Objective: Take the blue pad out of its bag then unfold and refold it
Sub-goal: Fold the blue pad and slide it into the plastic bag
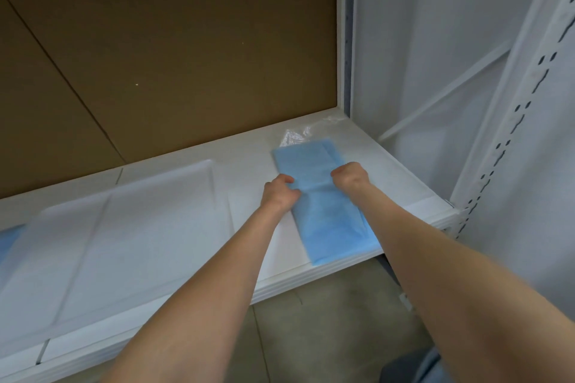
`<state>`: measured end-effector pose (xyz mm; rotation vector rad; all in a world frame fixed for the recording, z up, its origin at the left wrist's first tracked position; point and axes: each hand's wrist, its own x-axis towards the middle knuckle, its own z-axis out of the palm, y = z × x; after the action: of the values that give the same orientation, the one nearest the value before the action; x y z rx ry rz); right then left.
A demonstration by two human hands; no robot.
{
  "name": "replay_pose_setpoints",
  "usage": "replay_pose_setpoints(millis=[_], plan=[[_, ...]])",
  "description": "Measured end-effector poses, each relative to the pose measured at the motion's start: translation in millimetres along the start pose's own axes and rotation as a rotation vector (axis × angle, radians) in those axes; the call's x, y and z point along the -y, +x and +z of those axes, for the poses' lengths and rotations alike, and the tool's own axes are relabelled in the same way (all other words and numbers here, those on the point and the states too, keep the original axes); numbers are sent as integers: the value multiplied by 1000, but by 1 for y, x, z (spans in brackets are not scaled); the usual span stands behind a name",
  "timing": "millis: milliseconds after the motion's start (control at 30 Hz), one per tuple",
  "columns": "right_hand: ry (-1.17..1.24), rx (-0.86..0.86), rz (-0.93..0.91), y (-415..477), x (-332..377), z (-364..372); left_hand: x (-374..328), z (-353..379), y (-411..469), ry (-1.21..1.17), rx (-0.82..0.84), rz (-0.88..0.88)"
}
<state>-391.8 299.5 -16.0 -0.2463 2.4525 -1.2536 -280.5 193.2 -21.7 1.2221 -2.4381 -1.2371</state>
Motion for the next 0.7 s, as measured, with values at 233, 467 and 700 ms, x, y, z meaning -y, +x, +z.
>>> replay_pose_setpoints(millis=[233,467,700], plan=[[-127,-72,-2,4,-7,-13,-4,4,7,-25,-8,-11],[-131,-23,-17,3,-11,-18,-8,11,12,-365,16,-114],[4,49,-31,8,-2,-8,-3,8,23,-483,-85,-163]])
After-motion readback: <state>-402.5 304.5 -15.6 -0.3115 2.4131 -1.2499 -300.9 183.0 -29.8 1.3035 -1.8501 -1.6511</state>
